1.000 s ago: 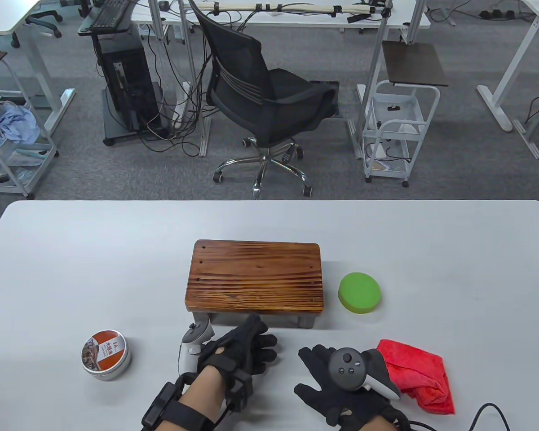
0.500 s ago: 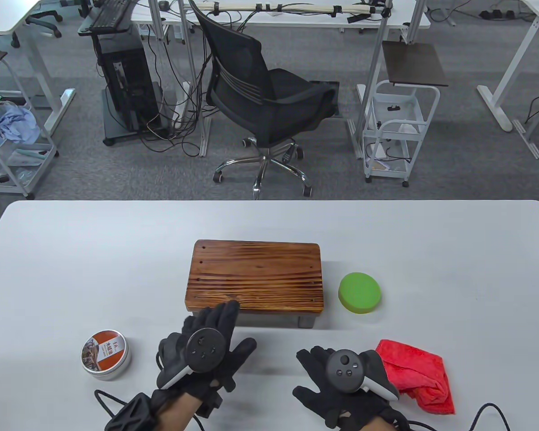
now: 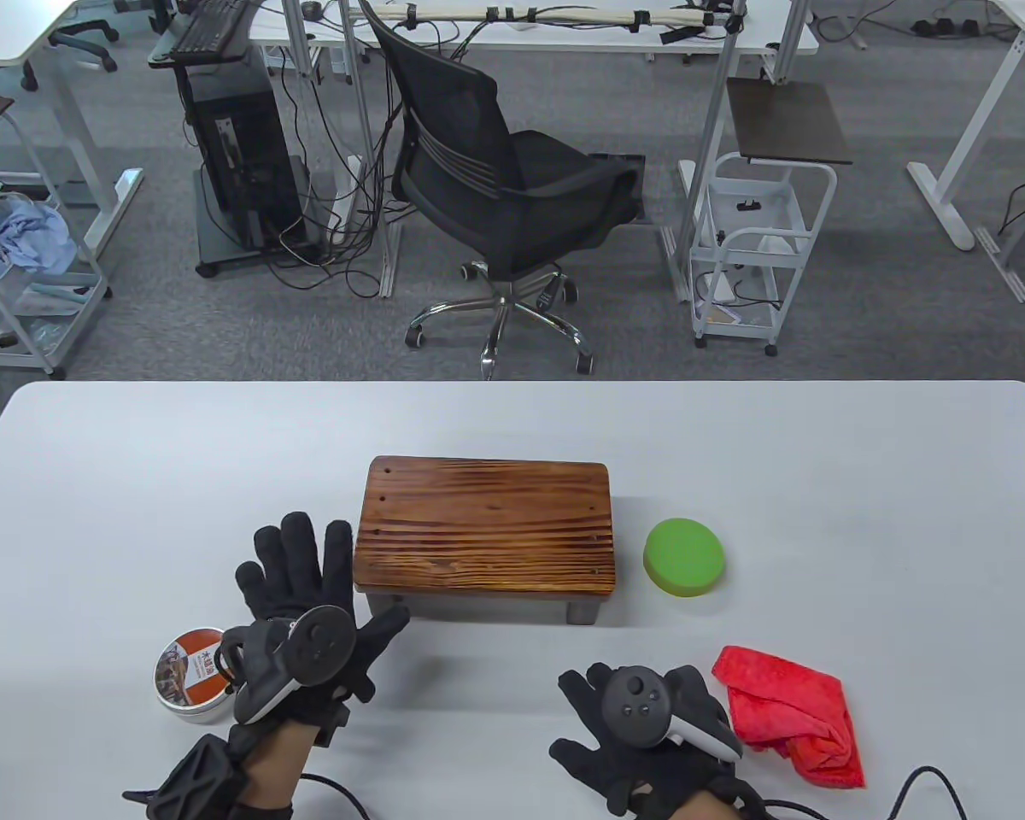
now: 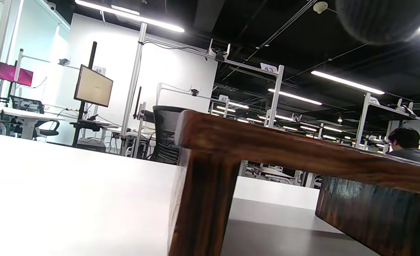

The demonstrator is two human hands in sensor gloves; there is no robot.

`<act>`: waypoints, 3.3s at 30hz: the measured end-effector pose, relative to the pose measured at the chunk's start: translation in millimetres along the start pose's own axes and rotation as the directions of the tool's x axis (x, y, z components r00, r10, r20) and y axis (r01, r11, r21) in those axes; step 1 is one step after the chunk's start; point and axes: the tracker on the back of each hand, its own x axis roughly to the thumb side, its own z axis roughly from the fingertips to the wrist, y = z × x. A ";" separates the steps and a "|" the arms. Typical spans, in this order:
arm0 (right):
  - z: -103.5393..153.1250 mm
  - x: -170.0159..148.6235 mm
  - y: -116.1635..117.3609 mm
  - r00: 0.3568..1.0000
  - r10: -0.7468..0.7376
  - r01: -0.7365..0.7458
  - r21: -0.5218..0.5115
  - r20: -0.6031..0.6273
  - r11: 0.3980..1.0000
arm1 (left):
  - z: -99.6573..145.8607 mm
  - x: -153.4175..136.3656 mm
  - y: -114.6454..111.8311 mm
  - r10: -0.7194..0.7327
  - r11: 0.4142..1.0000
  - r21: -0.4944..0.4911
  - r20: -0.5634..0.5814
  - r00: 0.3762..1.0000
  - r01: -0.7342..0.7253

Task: Dip and apply wood wax on stool

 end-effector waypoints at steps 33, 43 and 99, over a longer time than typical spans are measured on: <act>66.2 -154.8 -44.2 0.826 0.280 -0.217 0.183 -0.489 0.959 | 5.7 -10.6 -10.1 0.100 0.993 -0.066 -0.023 0.995 -0.101; 64.2 -145.6 -30.4 0.789 0.427 -0.397 0.164 -0.442 0.903 | 0.8 -16.7 -18.0 0.133 0.986 -0.098 -0.053 0.990 -0.138; -106.8 40.8 -150.5 0.818 0.534 -0.566 -0.134 -0.214 0.813 | -60.9 -33.0 -71.9 0.476 0.778 -0.261 -0.348 0.808 -0.571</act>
